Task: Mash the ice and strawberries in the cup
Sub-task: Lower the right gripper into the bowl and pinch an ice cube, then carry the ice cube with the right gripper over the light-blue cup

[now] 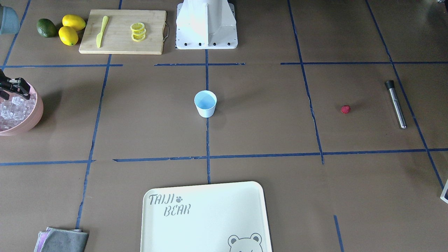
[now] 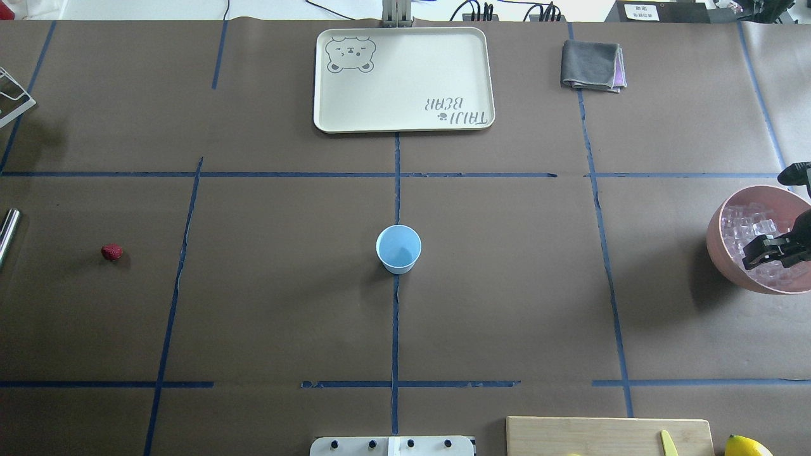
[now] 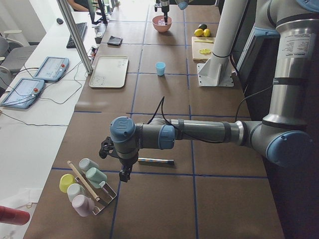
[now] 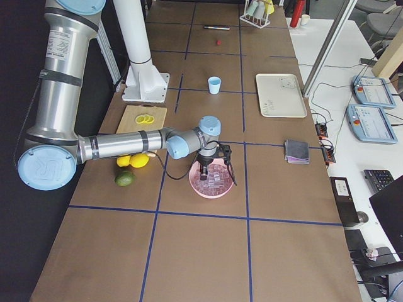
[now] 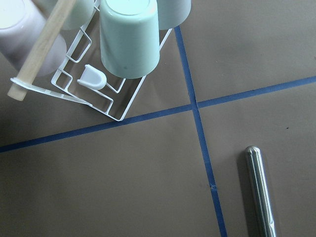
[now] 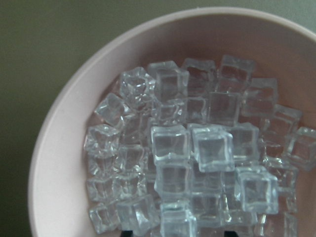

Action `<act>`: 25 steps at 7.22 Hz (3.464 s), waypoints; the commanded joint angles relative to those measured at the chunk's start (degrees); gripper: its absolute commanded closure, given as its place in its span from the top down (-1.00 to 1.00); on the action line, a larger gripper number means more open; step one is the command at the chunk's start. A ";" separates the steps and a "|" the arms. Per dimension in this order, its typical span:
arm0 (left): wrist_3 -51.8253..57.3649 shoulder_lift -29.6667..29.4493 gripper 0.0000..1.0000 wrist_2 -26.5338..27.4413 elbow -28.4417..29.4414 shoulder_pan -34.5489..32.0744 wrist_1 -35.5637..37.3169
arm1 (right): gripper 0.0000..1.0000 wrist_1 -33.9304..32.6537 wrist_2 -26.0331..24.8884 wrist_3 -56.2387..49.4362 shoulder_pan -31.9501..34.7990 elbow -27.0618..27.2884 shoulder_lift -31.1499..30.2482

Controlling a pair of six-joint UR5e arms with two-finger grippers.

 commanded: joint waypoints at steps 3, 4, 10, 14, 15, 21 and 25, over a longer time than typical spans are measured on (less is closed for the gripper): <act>0.00 0.00 1.00 0.07 -0.77 -0.51 0.07 | -0.22 0.08 0.03 -0.16 0.24 -1.10 1.22; 0.00 0.00 1.00 -0.02 -0.94 -0.51 0.07 | -0.53 0.08 0.12 -1.12 0.33 -1.01 0.87; -0.09 0.09 1.00 -0.02 -3.14 -0.77 0.87 | -1.00 -9.62 6.00 -1.39 9.55 15.14 -0.83; -0.96 0.09 1.00 -0.11 -3.23 -0.77 0.87 | -1.00 -36.16 4.87 4.72 1.51 14.38 29.35; -0.97 0.09 1.00 -0.20 -3.49 -0.77 0.78 | -1.00 -37.43 1.91 10.94 -3.66 12.28 35.78; -1.32 0.70 1.00 -0.11 -5.07 -0.77 0.87 | -1.00 -28.78 -13.74 37.94 -24.08 -13.42 63.49; -1.32 1.32 1.00 -0.20 -5.16 -0.77 0.87 | -0.98 -27.95 -16.50 38.95 -28.15 -20.35 66.61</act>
